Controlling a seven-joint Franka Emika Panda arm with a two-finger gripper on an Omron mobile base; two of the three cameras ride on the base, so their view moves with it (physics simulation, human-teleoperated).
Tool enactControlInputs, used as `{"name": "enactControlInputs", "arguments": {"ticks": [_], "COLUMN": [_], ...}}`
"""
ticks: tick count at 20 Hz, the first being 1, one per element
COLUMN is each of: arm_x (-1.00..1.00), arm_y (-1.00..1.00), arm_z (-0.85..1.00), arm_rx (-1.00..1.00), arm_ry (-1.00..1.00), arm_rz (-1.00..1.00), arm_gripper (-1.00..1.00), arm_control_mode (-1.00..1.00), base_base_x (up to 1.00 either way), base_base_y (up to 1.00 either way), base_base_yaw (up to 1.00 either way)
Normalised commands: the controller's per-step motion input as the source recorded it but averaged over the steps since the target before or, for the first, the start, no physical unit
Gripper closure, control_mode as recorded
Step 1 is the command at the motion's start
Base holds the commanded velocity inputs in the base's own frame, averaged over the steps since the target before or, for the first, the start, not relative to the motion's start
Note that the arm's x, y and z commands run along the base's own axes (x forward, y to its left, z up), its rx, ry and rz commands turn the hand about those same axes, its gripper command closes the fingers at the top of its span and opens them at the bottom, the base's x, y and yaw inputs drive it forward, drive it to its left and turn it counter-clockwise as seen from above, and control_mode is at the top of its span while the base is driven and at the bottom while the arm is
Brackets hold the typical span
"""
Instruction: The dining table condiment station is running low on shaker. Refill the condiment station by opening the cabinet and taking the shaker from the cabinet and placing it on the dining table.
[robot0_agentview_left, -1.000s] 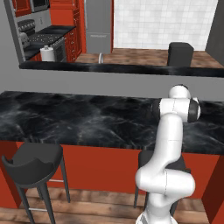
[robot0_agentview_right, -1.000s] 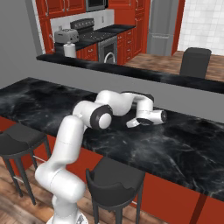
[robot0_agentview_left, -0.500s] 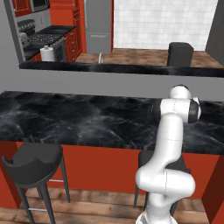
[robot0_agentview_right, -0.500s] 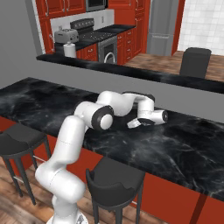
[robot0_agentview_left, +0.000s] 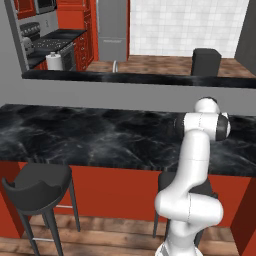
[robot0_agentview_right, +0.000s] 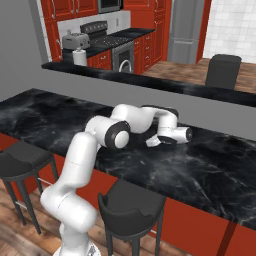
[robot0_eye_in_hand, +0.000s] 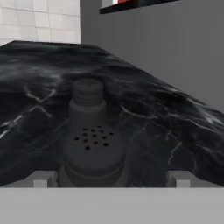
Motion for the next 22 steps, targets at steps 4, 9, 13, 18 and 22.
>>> {"name": "enactControlInputs", "arguments": {"ticks": [4, 9, 13, 18, 22], "arm_x": [0.0, 0.0, -0.03, -0.41, -0.63], "arm_y": [0.0, 0.0, 0.02, 0.14, 0.16], "arm_z": [0.19, 0.37, 0.5, 0.63, 0.73], "arm_rx": [0.0, 0.0, -0.01, -0.06, -0.1], "arm_ry": [-0.16, -0.15, -0.11, -0.12, -0.22], "arm_rz": [0.0, 0.0, 0.0, 0.0, 0.0], "arm_gripper": [-1.0, -1.0, -1.0, -1.0, -1.0], "arm_control_mode": [-1.0, -1.0, -1.0, -1.0, -1.0], "base_base_x": [0.0, 0.0, 0.0, 0.0, 0.0], "base_base_y": [0.0, 0.0, 0.0, 0.0, 0.0], "base_base_yaw": [0.0, 0.0, 0.0, 0.0, 0.0]}}
